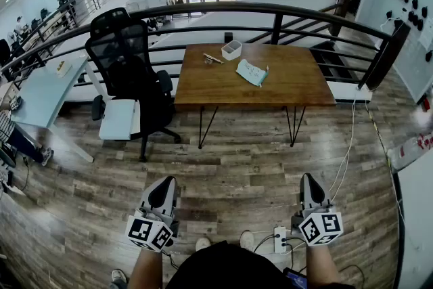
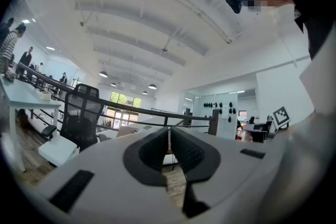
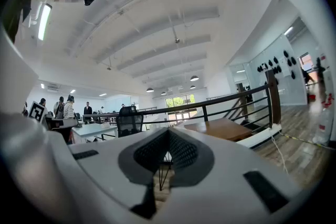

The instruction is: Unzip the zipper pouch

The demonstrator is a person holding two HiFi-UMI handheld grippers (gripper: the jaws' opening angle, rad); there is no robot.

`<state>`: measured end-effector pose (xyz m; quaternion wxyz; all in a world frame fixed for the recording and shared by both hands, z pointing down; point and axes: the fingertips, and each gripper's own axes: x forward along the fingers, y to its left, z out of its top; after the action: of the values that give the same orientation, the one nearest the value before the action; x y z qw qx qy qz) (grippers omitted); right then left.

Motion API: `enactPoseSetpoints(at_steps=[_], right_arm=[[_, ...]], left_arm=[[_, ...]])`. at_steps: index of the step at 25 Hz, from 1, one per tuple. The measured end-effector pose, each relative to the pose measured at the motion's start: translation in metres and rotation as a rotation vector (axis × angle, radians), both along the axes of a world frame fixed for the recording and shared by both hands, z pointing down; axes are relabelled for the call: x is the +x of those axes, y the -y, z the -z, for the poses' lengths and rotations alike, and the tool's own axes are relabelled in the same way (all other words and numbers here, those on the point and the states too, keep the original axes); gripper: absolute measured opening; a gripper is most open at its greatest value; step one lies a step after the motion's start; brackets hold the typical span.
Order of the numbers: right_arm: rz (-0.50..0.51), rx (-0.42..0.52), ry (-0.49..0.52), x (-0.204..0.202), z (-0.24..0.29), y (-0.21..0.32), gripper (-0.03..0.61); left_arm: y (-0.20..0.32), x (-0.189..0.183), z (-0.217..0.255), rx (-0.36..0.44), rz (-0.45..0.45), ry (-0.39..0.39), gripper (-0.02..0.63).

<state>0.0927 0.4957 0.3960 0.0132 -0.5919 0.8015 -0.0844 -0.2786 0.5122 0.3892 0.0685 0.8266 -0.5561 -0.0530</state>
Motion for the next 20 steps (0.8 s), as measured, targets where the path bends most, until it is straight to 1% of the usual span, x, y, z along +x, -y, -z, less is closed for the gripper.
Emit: enactPoseSetpoints(at_steps=[3, 9, 13, 16, 20], right_arm=[[-0.005, -0.010, -0.016, 0.005, -0.002, -0.006, -0.008], [-0.010, -0.029, 0.004, 0.006, -0.012, -0.008, -0.008], [0.037, -0.016, 0.008, -0.005, -0.010, -0.005, -0.006], [0.039, 0.003, -0.008, -0.008, -0.005, -0.004, -0.006], [0.045, 0.015, 0.005, -0.011, 0.000, 0.001, -0.005]], left_arm=[[-0.004, -0.003, 0.001, 0.003, 0.000, 0.018, 0.023], [-0.008, -0.004, 0.000, 0.003, -0.002, 0.017, 0.023], [-0.007, -0.001, 0.001, 0.009, 0.000, 0.023, 0.023], [-0.008, 0.001, 0.004, 0.017, -0.002, 0.031, 0.023], [-0.008, 0.002, 0.007, 0.023, 0.000, 0.025, 0.023]])
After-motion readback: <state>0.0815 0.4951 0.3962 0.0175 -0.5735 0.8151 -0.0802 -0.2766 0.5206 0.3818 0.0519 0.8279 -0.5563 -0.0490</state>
